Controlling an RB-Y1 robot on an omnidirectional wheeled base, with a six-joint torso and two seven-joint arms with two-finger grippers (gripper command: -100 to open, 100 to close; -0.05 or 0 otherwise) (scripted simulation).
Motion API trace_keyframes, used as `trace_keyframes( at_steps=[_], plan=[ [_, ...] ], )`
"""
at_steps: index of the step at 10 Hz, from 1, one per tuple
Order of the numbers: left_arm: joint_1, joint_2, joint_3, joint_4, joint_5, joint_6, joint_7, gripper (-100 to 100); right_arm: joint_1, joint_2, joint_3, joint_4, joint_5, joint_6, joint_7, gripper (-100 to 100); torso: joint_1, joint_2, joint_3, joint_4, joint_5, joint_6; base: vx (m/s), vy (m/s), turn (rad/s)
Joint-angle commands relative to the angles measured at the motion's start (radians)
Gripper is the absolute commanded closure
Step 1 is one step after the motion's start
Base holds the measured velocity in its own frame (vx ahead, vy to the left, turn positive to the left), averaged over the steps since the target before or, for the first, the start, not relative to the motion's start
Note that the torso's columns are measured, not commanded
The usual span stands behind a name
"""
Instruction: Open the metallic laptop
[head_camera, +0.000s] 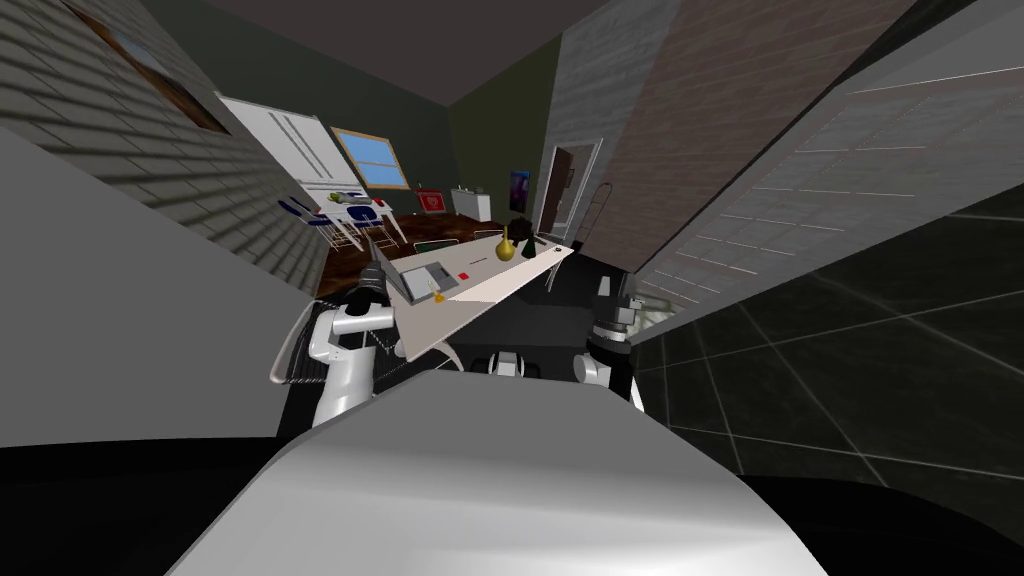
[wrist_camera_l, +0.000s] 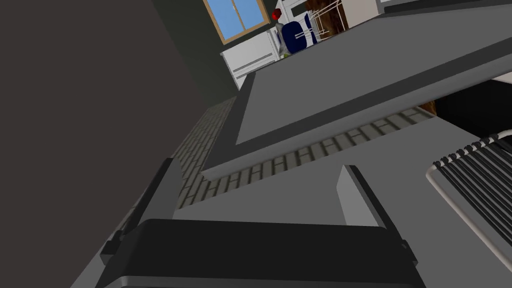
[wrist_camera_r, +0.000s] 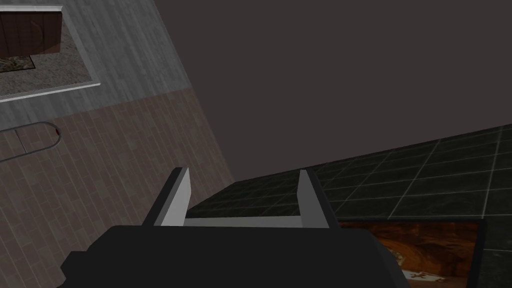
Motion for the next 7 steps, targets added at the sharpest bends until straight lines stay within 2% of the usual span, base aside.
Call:
trace_keyframes(
  at_steps=[1, 7],
  plan=[
    [-0.034, -0.02, 0.01, 0.013, -0.042, 0.014, 0.0, -100, 0.0, 0.0, 0.0, 0.0, 0.0, 0.0, 0.0, 0, 0.0, 0.0, 0.0, 0.0, 0.0, 0.0, -0.039, 0.037, -0.159],
    [-0.133, -0.085, 0.038, 0.052, -0.169, 0.046, -0.001, -100, 0.0, 0.0, 0.0, 0.0, 0.0, 0.0, 0.0, 0, 0.0, -0.001, -0.001, 0.0, 0.0, 0.0, -0.074, 0.073, -0.138]
  ],
)
